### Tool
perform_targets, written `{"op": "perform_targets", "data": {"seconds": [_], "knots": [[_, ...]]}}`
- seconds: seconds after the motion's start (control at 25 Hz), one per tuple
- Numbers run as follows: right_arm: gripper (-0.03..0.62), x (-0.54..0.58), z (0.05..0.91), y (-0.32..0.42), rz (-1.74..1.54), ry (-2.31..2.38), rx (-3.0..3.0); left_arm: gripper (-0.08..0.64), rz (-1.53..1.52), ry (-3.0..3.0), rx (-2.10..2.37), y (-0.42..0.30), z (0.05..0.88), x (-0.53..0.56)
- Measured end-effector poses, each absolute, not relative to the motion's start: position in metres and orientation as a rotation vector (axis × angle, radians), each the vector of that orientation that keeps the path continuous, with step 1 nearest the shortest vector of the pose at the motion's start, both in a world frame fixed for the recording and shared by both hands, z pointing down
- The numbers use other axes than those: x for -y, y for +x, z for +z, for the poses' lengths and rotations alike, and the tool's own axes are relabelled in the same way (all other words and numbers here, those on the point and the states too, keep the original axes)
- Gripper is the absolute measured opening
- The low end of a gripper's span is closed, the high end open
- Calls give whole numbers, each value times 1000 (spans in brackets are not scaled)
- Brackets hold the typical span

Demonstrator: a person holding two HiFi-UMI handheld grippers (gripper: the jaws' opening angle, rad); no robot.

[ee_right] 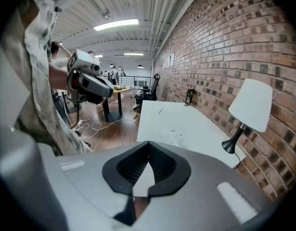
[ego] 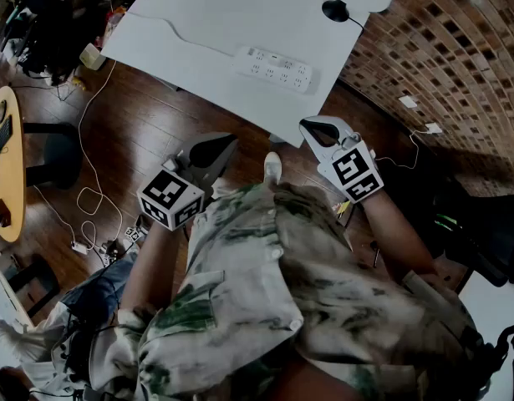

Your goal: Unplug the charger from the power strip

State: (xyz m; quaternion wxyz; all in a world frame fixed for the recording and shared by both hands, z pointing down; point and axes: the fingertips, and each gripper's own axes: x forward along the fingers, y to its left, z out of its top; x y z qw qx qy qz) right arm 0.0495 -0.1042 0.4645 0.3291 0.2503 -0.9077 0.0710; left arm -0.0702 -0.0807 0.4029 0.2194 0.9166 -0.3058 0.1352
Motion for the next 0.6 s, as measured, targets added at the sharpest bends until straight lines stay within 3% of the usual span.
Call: {"op": "perform_targets", "data": {"seconds": [0.6], "knots": [[6, 267, 601, 45, 321, 642, 2071, 3, 639, 2662, 551, -41, 463, 249]]}}
